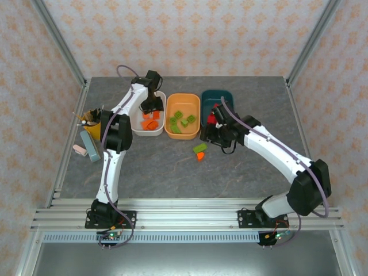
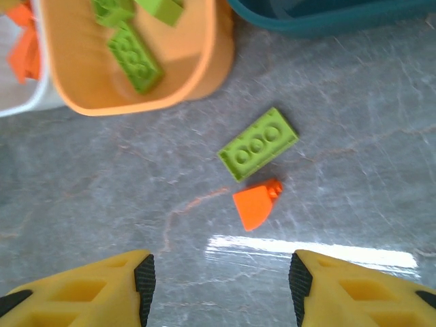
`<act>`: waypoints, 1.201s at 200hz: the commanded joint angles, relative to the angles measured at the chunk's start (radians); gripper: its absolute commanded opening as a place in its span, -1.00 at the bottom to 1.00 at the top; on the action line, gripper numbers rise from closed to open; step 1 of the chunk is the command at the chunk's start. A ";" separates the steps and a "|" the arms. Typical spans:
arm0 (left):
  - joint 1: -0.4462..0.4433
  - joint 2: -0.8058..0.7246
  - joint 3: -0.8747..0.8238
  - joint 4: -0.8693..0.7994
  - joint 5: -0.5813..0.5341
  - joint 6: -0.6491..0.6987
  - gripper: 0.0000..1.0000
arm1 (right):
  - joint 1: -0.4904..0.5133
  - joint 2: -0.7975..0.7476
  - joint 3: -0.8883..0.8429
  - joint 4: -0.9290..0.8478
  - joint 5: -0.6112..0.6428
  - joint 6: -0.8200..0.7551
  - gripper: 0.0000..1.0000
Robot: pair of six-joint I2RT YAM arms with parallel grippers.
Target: Sort the legos into containers by color
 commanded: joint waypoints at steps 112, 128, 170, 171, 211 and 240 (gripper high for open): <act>-0.144 -0.742 -0.558 0.209 -0.158 -0.190 0.29 | 0.031 0.403 0.191 -0.081 0.216 0.390 0.24; -0.180 -0.846 -0.689 0.248 -0.156 -0.228 0.29 | 0.029 0.433 0.203 -0.074 0.204 0.429 0.26; -0.234 -1.040 -0.912 0.248 -0.176 -0.275 0.29 | 0.029 0.485 0.213 -0.041 0.165 0.504 0.27; -0.235 -1.045 -0.916 0.248 -0.176 -0.275 0.29 | 0.028 0.486 0.213 -0.040 0.165 0.505 0.27; -0.240 -1.146 -0.998 0.228 -0.186 -0.281 0.29 | 0.030 0.517 0.214 -0.021 0.158 0.536 0.28; -0.242 -1.178 -1.007 0.218 -0.190 -0.285 0.29 | 0.036 0.543 0.228 -0.014 0.157 0.547 0.28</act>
